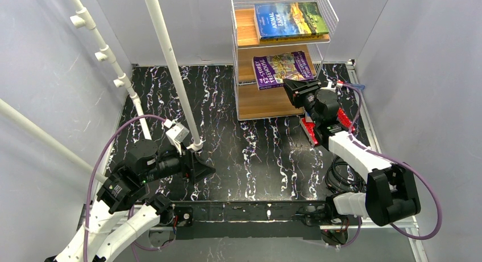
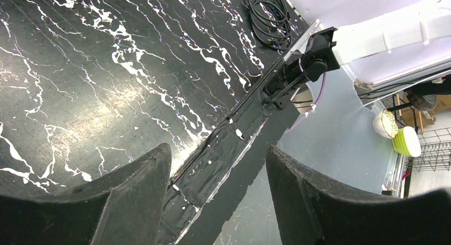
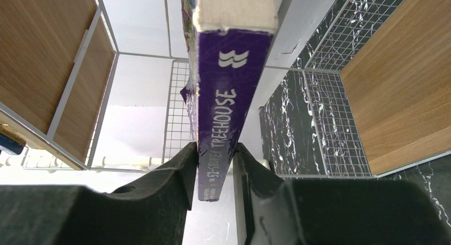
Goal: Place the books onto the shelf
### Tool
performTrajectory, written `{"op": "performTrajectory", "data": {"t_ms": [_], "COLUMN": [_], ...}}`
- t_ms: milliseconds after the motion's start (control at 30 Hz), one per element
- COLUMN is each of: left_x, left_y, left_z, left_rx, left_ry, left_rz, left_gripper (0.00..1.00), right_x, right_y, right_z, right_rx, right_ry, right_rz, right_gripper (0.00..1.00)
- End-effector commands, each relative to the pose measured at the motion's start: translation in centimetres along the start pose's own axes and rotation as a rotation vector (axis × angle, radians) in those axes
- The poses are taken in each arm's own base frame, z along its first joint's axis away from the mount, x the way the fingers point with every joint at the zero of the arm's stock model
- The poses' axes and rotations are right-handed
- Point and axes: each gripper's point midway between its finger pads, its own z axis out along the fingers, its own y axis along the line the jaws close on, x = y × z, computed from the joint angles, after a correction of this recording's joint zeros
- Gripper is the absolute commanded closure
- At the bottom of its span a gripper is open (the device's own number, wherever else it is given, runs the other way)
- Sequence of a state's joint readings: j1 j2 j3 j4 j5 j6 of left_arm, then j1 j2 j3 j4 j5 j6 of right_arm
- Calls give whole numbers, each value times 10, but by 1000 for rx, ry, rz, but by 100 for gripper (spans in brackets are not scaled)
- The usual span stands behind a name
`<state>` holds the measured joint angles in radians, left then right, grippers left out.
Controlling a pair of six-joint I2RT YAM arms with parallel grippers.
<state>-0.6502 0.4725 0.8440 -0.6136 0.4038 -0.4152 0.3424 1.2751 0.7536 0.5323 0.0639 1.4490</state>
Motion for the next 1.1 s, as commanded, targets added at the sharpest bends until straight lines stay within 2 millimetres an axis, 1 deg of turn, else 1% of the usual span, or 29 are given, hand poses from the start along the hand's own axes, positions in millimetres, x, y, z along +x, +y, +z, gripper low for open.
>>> {"op": "performTrajectory", "data": {"t_ms": [0,67,133,300,500,600,700,800,1067], "left_x": [2,2,2,2,2,1,1,0,2], "left_y": [-2,-2,-2,-2,-2,-2,-2,-2,0], "left_z": [1,1,1,3,3,3,2,1,0], "left_rx": [18,18,19,17,18,16,17,11,4], "left_ry": [7,8,7,14,12,12,10,7,15], "left_rz": [9,10,12,5,4,5,7,9,15], "left_gripper": [37,37,37,37,37,37,37,37,37], "right_x": [-5,-8,-14,-31,-35,-34,-31,-31,-36], "right_y": [17,22,30,31,39,49,55,53,52], "right_z": [-1,-2,-5,-13,-5,3,14,20,23], "right_rx": [-86,-103,-146,-209,-234,-259,-254,-240,-205], "right_ry": [-20,-37,-74,-170,-204,-200,-182,-182,-213], "right_rz": [22,26,35,112,154,164,156,152,110], "right_gripper": [66,73,76,88,94,94,94,95,95]}}
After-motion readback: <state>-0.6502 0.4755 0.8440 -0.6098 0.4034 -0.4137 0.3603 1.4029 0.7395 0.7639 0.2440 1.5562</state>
